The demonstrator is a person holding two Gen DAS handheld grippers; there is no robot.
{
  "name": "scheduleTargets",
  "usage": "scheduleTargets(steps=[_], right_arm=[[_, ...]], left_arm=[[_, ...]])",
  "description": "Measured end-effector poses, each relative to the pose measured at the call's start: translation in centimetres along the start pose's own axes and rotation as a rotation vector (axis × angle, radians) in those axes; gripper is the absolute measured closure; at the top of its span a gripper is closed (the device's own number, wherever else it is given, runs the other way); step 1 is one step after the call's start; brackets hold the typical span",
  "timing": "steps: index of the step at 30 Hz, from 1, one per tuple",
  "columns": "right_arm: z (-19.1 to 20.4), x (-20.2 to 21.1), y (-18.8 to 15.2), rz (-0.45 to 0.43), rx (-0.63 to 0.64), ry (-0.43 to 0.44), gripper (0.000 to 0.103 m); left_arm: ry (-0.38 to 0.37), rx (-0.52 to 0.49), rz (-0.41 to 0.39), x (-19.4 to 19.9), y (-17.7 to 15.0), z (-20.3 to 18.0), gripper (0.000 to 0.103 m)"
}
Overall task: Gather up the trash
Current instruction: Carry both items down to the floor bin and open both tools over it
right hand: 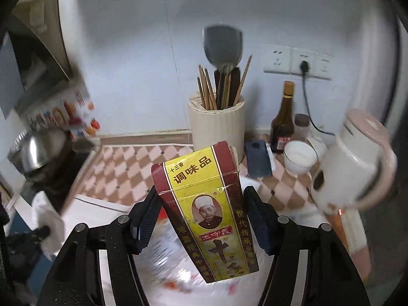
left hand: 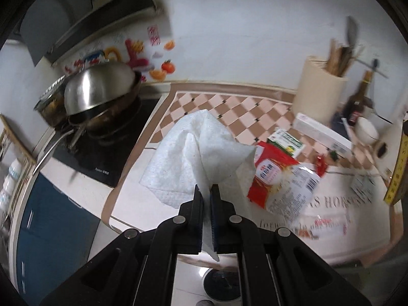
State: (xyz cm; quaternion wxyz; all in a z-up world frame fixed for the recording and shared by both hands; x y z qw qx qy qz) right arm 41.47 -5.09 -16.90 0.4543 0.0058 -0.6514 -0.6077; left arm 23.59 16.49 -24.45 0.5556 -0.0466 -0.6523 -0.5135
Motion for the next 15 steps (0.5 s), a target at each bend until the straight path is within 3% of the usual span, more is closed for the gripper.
scheduleTargets(steps=[4, 7, 11, 15], right_arm=[[1.8, 5.3, -5.3, -0.013, -0.085, 0.0, 0.036], [2.5, 6.8, -12.0, 0.041, -0.196, 0.024, 0.036], [1.4, 5.2, -24.5, 0.201, -0.39, 0.045, 0.036], [-0.9, -0.4, -39.8, 0.393, -0.661, 0.063, 0.036]], left_arm=[[-0.081, -0.034, 0.016, 1.5, -3.5, 0.6, 0.101], [-0.138, -0.054, 0.112, 0.4, -8.6, 0.7, 0.101], [-0.205, -0.057, 0.323, -5.2, -18.2, 0.2, 0.1], [-0.25, -0.013, 0.554, -14.3, -29.2, -1.4, 0.1]])
Point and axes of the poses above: each gripper's, at about its wrist camera, not at the fingertips, and x roughly against the way its jaws point, z to its left, y to its top, the point moved 10 cm from there along -x, roughly the way its jaws point, and after that the axes turned 5 degrees about y, right-handed, at the moved point
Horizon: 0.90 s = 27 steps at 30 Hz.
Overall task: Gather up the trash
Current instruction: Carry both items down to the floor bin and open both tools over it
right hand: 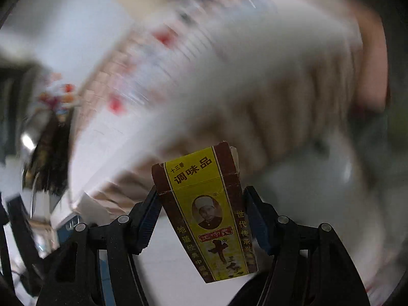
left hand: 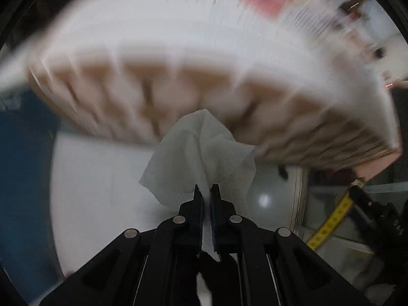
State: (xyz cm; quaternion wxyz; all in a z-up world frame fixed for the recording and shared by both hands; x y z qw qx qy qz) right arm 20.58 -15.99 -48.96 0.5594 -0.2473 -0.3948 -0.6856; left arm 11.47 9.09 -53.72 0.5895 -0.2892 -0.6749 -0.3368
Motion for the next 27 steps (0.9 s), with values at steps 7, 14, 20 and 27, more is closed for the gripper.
scheduleTargets(steps=[7, 14, 20, 27], right_arm=[[-14.4, -19.4, -8.6, 0.148, -0.247, 0.008, 0.036], [-23.4, -35.5, -13.9, 0.244, -0.221, -0.021, 0.036], [-24.8, -39.8, -16.7, 0.353, -0.137, -0.046, 0.022], [-23.5, -36.5, -16.5, 0.372, 0.083, -0.165, 0.0]], left_arm=[[-0.061, 0.059, 0.258, -25.7, -4.2, 0.9, 0.1], [-0.014, -0.004, 0.316, -40.2, -5.1, 1.4, 0.094], [0.002, -0.014, 0.236, -40.8, -5.6, 2.5, 0.0], [0.154, -0.078, 0.145, -37.5, -5.5, 4.2, 0.0]])
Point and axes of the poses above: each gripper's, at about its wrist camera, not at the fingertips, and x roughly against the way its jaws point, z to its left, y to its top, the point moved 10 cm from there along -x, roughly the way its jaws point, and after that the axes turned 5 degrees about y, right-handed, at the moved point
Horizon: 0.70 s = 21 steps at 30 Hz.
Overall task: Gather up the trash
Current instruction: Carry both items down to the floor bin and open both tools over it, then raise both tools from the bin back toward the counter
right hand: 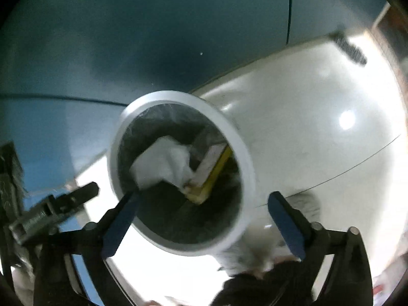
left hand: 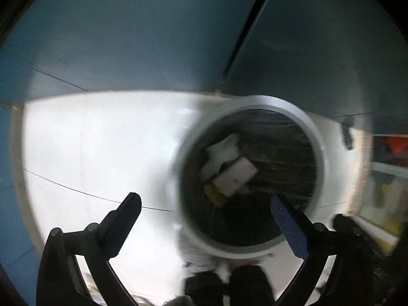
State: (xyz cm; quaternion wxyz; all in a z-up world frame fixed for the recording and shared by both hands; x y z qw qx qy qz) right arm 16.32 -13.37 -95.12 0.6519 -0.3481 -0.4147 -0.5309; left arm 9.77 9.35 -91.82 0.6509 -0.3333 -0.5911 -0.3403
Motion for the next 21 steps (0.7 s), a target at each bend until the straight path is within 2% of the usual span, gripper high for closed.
scheduleTargets(steps=[4, 8, 14, 17, 21], right_arm=[[0.2, 1.8, -0.6, -0.017, 0.113, -0.153, 0.0], [1.2, 4.1, -1.0, -0.003, 0.175, -0.24, 0.0], [4.1, 9.0, -2.7, 0.016, 0.206, -0.27, 0.0], [6.0, 12.7, -3.8, 0.017, 0.222, -0.269, 0.0], [9.6, 19.9, -5.4, -0.001, 0.26, -0.262, 0.0]], left_arm=[[0.099, -0.011, -0.082, 3.1, -0.9, 1.9, 0.0], [0.128, -0.002, -0.082, 6.1, -3.0, 3.2, 0.0], [0.142, -0.028, -0.083, 12.8, -5.6, 4.4, 0.0], [0.127, -0.029, -0.097, 17.8, -7.0, 4.9, 0.0], [0.124, -0.031, -0.136, 24.3, -8.1, 5.2, 0.0]])
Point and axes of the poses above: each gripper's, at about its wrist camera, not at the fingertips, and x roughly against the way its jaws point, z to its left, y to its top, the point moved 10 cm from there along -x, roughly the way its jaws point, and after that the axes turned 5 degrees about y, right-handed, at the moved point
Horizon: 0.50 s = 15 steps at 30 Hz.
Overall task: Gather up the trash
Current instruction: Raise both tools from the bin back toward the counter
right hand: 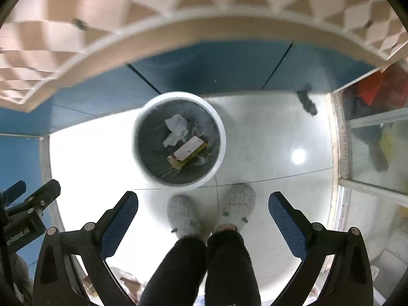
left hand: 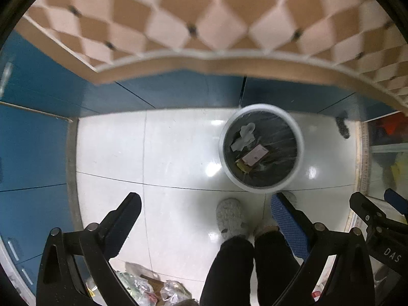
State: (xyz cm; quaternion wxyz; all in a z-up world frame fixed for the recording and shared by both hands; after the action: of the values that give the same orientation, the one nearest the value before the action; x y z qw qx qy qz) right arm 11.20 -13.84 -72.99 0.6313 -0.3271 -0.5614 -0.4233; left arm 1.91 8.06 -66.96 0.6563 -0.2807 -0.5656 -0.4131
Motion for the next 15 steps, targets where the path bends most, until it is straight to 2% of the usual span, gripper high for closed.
scheduleTargets(steps=[7, 10, 15], right_arm=[[2.7, 13.6, -1.2, -0.047, 0.009, 0.014, 0.0], [3.5, 19.1, -2.2, -0.057, 0.006, 0.021, 0.0], [4.8, 26.9, -3.0, -0.097, 0.019, 0.034, 0.0]], left_arm=[[-0.027, -0.001, -0.048, 12.4, -0.4, 1.7, 0.0], [-0.037, -0.019, -0.073, 16.4, -0.7, 2.1, 0.0], [-0.073, -0.006, -0.095, 20.7, -1.4, 3.1, 0.0]])
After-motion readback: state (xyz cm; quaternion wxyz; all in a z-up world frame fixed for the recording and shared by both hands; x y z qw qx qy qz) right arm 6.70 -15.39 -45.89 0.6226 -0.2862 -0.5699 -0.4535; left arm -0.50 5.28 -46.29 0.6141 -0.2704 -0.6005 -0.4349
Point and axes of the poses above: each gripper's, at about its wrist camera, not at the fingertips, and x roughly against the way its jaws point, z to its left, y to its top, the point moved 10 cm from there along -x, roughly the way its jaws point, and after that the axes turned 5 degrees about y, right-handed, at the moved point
